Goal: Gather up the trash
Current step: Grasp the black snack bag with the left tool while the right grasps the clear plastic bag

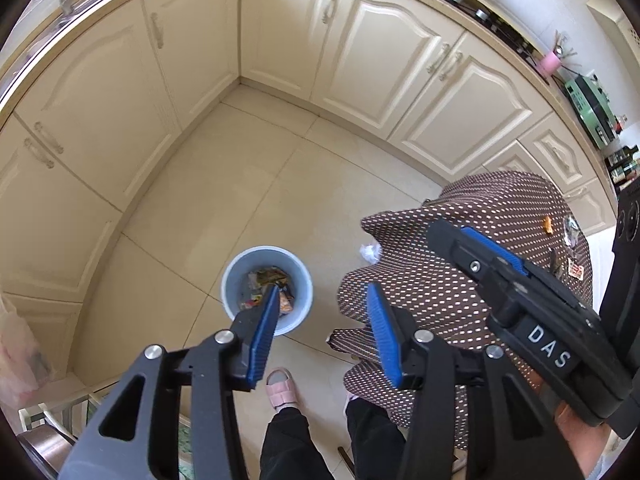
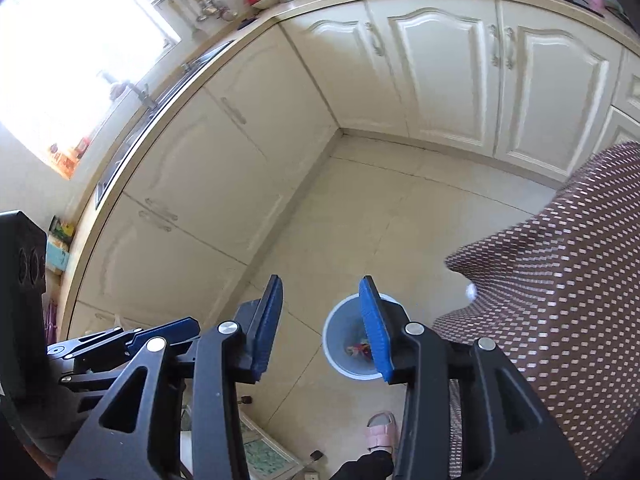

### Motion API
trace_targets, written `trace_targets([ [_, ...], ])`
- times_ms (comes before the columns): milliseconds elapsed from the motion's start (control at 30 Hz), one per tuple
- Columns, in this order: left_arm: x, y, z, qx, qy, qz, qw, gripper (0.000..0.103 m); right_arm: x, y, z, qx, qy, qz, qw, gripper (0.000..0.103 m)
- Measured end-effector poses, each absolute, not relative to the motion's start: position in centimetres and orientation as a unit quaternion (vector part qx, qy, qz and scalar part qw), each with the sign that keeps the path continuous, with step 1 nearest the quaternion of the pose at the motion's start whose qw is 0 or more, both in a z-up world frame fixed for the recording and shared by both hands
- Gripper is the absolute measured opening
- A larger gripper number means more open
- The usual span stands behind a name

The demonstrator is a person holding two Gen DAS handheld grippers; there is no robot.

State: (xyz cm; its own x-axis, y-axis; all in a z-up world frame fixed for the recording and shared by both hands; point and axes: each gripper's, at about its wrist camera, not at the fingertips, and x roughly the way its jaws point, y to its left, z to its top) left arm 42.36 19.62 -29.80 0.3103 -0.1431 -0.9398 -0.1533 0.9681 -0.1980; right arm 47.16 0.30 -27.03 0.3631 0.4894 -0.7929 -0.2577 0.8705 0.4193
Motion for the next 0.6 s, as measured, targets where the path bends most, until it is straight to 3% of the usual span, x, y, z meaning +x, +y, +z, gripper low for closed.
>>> trace_targets([
  [367, 47.1, 3.9, -30.2, -0.075, 0.601, -0.096, 0.790, 0.045, 47.3, -16.7, -26.8, 0.151, 0.501, 0.109, 0.845, 0.038],
  [600, 49.3, -9.9, -32.0, -0.030, 0.611, -0.174, 0.771, 0.056, 45.9, -29.5, -27.2, 0.175, 0.489, 0.003, 0.855, 0.042],
])
